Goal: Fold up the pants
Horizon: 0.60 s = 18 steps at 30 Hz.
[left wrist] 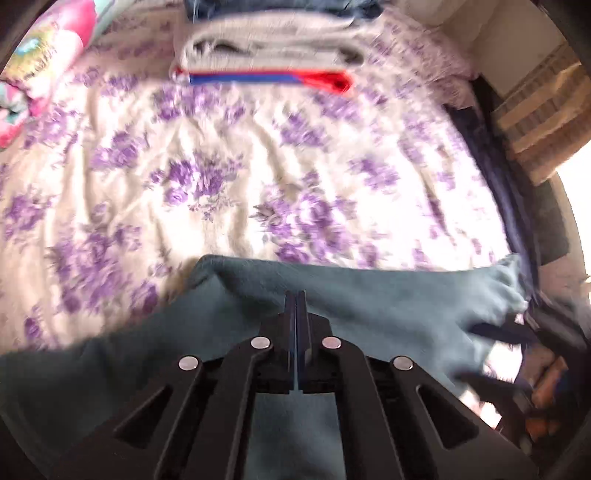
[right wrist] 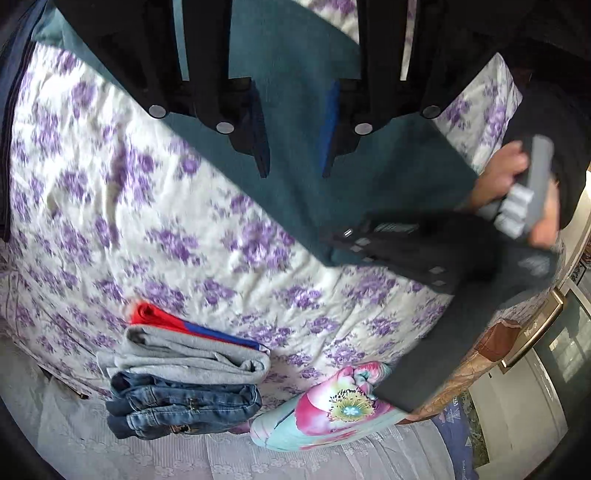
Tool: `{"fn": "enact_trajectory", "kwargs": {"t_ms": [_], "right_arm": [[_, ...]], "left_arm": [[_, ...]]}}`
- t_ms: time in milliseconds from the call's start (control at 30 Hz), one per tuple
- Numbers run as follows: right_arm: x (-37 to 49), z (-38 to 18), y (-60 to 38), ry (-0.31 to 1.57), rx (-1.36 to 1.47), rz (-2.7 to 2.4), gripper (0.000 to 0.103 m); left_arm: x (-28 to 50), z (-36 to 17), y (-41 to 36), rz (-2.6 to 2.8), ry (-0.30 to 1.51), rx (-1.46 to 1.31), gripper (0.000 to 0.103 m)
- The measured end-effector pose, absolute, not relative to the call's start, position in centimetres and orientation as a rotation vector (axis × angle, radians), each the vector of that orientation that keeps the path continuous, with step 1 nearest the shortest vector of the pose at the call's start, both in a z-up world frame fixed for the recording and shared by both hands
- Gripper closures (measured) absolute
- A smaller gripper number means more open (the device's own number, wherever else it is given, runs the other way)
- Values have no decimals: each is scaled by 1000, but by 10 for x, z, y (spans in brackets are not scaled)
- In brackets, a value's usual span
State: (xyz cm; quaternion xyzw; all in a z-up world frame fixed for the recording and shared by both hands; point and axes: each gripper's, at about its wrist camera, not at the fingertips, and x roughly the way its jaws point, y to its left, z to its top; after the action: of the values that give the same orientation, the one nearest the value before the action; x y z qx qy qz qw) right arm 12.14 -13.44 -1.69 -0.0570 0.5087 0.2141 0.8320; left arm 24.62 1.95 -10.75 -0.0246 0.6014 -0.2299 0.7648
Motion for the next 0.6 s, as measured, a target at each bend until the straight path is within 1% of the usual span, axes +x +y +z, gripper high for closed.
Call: {"fn": "enact_trajectory", "kwargs": {"t_ms": [67, 200, 333, 433, 467, 500, 600], "right_arm": [[103, -14, -140, 1060, -105, 458, 77], [93, -20, -131, 1066, -49, 512, 77], [95, -54, -104, 1124, -39, 536, 77], [88, -95, -96, 1256, -11, 538, 77], [81, -93, -97, 1200, -21, 536, 77], [77, -92, -96, 1198, -29, 536, 77], [72, -82, -113, 1198, 96, 528, 77]], "left_arm": [[254, -121, 24, -504, 1311, -109, 103], [255, -121, 30, -518, 1317, -139, 102], [249, -120, 30, -523, 1290, -106, 102], [249, -120, 30, -540, 1285, -109, 102], [249, -121, 32, -551, 1287, -115, 102], [250, -121, 32, -558, 1287, -118, 102], [250, -121, 33, -571, 1276, -114, 102]]}}
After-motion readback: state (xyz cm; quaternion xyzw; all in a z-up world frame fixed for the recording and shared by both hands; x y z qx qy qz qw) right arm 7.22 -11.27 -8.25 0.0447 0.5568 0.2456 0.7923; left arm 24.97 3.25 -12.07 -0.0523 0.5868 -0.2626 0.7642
